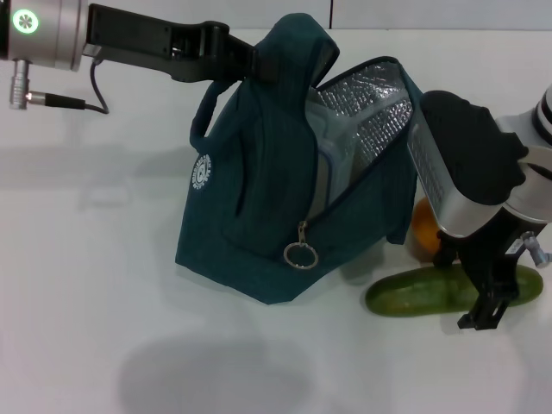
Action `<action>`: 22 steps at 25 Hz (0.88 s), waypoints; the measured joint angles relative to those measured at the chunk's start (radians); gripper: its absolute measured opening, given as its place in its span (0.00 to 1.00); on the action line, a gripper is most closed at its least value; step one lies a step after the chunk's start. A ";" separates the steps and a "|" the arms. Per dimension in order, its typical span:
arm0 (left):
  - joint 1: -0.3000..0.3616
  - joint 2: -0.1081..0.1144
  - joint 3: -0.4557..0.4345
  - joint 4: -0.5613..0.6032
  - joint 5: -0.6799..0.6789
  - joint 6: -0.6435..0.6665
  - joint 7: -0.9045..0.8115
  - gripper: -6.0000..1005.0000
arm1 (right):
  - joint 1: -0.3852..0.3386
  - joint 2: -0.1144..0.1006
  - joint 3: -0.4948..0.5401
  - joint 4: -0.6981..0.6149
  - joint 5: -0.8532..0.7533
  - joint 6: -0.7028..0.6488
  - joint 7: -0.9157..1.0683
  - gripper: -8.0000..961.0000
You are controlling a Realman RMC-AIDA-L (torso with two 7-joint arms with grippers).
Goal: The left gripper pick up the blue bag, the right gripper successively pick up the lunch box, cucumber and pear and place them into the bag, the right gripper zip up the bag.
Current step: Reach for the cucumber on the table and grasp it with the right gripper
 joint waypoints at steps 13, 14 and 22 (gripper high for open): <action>0.001 -0.002 0.000 0.000 0.000 0.003 0.000 0.05 | -0.024 0.000 -0.023 -0.001 0.004 0.017 0.000 0.91; 0.001 -0.002 0.000 0.000 0.000 0.004 0.000 0.05 | -0.027 0.000 -0.027 -0.002 0.004 0.021 0.000 0.91; 0.010 -0.006 0.000 0.032 0.000 0.004 -0.005 0.05 | -0.037 0.000 -0.040 -0.003 0.001 0.035 0.000 0.90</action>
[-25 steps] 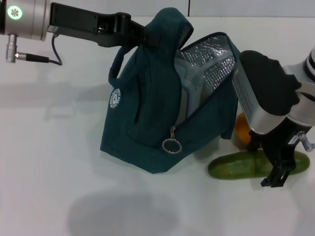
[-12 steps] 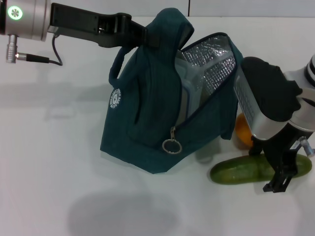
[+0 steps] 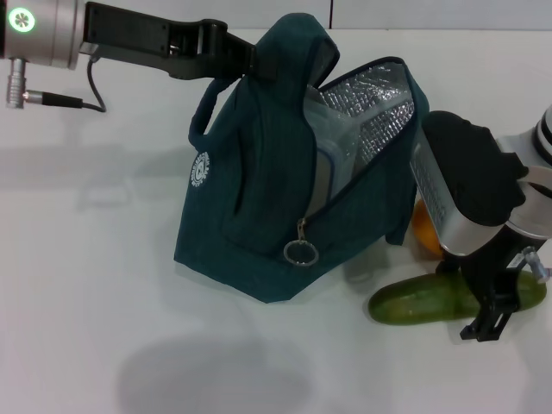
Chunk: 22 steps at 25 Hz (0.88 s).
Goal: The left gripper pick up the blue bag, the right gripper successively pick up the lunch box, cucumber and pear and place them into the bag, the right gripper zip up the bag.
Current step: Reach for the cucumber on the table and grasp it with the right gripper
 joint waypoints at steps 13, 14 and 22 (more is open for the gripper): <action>0.004 -0.002 0.000 0.002 0.000 0.000 -0.001 0.05 | -0.003 0.000 -0.009 0.003 -0.004 0.003 0.008 0.89; 0.005 -0.002 0.000 0.002 0.000 0.000 -0.001 0.05 | -0.003 0.000 -0.011 0.001 -0.005 0.004 0.009 0.89; 0.006 -0.002 0.000 0.002 0.000 0.001 -0.001 0.05 | -0.001 -0.001 -0.024 -0.003 -0.012 0.005 0.011 0.66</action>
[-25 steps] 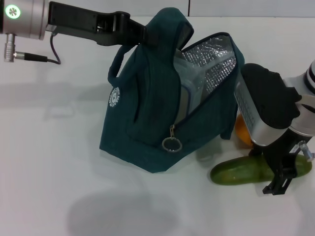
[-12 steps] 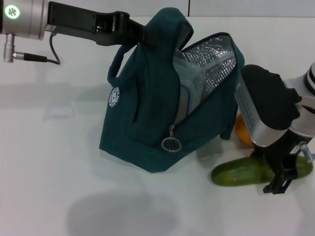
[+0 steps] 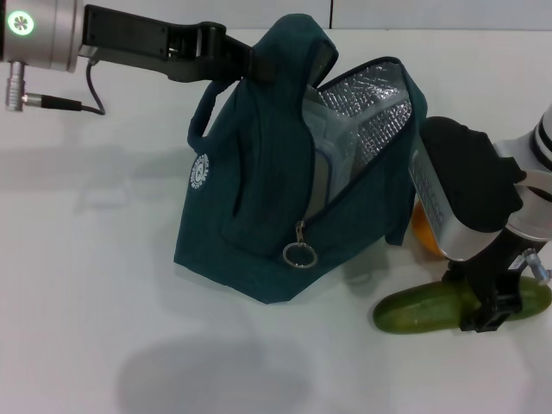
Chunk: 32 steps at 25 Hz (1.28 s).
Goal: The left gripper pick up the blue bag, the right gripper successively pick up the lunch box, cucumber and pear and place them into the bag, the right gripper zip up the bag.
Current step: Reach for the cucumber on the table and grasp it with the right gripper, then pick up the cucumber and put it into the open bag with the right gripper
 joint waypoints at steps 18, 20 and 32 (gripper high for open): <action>0.009 0.000 0.001 0.002 -0.008 0.002 -0.008 0.05 | -0.017 -0.006 0.176 -0.180 0.173 -0.261 -0.051 0.62; 0.008 0.000 0.001 0.003 -0.008 0.005 -0.011 0.05 | -0.014 -0.007 0.248 -0.188 0.231 -0.305 -0.060 0.62; 0.008 0.000 0.002 0.003 -0.008 0.013 -0.016 0.05 | -0.043 -0.013 0.579 -0.090 0.564 -0.408 -0.113 0.64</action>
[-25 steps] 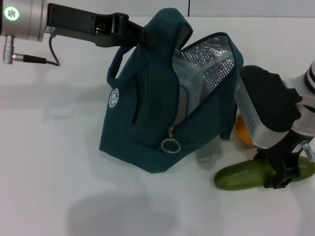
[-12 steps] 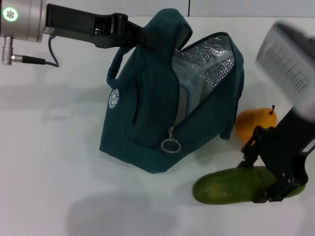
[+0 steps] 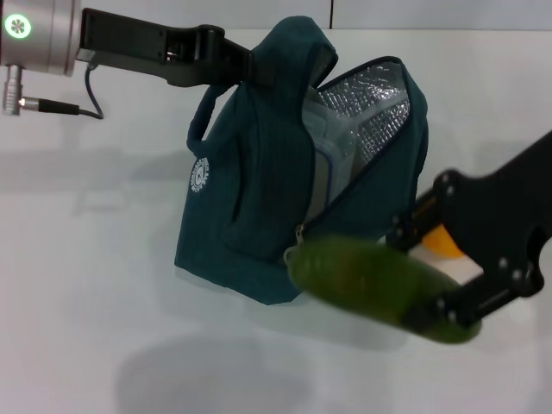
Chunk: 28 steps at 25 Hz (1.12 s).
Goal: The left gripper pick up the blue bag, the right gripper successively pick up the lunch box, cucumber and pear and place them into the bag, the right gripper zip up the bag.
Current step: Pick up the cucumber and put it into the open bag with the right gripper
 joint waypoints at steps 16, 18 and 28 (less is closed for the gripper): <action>-0.004 0.004 0.009 0.000 -0.004 0.009 -0.004 0.05 | -0.224 -0.007 0.257 0.212 0.549 0.122 -0.164 0.67; -0.004 0.004 0.009 0.000 -0.004 0.012 -0.001 0.05 | -0.242 -0.003 0.278 0.253 0.584 0.129 -0.207 0.67; -0.004 0.006 0.013 0.000 -0.004 0.013 0.004 0.05 | -0.260 0.002 0.279 0.550 0.618 0.242 -0.489 0.69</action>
